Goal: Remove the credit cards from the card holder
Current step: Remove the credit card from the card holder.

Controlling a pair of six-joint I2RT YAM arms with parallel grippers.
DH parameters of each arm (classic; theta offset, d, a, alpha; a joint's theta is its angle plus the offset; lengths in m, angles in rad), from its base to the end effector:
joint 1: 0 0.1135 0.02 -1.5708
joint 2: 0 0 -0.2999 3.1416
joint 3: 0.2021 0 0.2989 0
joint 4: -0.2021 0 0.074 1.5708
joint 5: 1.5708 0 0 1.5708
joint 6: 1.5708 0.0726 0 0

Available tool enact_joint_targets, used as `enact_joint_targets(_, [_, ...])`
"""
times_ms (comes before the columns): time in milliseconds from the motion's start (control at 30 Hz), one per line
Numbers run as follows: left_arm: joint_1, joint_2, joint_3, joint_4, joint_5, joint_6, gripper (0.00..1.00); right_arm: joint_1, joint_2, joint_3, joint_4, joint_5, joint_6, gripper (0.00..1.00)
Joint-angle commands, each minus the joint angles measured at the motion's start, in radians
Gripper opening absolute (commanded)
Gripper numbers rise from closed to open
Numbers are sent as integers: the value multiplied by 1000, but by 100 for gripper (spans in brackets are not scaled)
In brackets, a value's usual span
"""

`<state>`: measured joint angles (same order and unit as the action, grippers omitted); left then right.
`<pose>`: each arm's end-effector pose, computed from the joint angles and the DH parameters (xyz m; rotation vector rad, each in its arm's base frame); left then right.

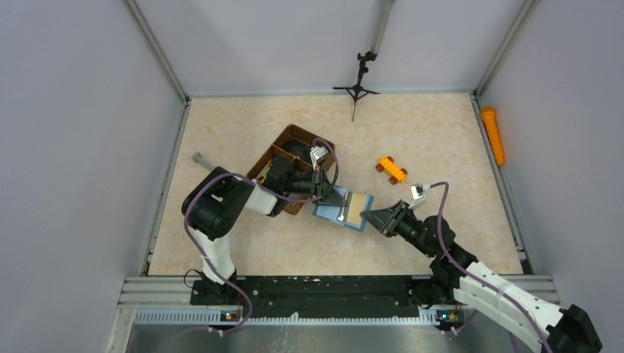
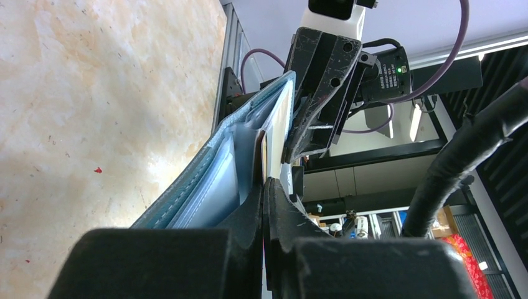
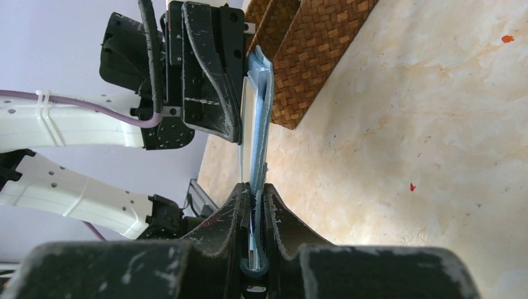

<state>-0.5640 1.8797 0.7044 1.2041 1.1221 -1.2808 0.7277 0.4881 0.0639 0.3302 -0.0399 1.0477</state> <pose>0.2902 -0.2610 0.1551 0.4522 2.0638 -2.1286 0.1419 0.1303 0.1745 0.2629 1.8406 1.3357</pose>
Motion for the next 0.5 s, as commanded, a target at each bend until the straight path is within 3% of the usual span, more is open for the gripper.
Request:
enact_joint_targets(0, [5,-53,-1,8,-1,36,0,-17,-72,62,-41,18,-13,0])
enact_joint_targets(200, [13,-54,-2,-3,-2,44,0,-43,-195,54,-151,35,-17,0])
enact_joint_targets(467, [19,-54,-2,-17,1,56,0,-71,-221,49,-177,7,-12,0])
